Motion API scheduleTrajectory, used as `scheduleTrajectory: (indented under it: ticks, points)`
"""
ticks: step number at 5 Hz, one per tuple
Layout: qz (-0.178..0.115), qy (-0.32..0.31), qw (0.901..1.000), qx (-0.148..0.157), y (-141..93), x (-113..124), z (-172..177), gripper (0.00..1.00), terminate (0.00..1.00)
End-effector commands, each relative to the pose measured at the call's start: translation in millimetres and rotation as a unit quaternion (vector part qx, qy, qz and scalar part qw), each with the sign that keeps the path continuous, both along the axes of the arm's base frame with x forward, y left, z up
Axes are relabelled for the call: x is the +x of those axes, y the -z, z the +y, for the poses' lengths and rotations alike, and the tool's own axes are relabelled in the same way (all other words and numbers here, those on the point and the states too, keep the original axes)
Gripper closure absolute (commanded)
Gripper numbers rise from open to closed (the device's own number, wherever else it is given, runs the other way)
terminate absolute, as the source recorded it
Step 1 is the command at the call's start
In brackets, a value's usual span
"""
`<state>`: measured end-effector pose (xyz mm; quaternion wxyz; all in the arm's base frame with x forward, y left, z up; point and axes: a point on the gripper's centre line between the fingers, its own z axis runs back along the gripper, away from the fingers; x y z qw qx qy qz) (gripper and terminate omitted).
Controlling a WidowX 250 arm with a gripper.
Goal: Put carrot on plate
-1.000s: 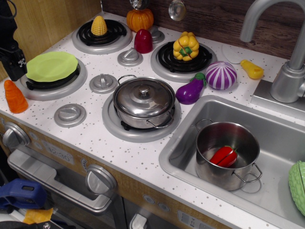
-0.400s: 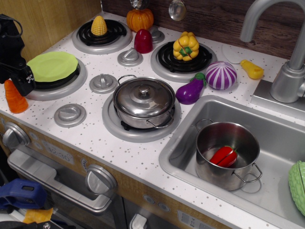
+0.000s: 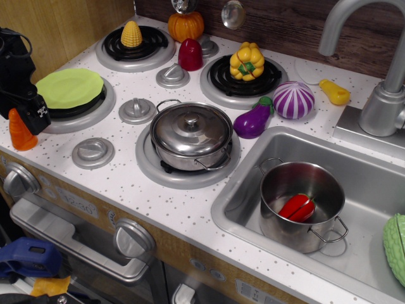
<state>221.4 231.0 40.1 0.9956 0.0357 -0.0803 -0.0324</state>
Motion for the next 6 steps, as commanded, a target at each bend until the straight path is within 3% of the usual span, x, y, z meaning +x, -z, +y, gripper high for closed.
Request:
scheduleTrajectory:
  ticks: [1, 2, 3, 4, 6]
  points:
    - [-0.015, -0.015, 0.9996, 0.018, -7, -2, 11, 0.0, 0.0]
    - [-0.02, -0.015, 0.9995, 0.018, -4, -3, 11, 1.0, 0.0]
    - [-0.024, -0.015, 0.9994, 0.018, -2, -3, 11, 1.0, 0.0]
    - [-0.032, -0.012, 0.9987, 0.038, -12, -2, 12, 1.0, 0.0]
    - [-0.043, -0.008, 0.995, 0.089, -64, 18, 16, 1.0, 0.0]
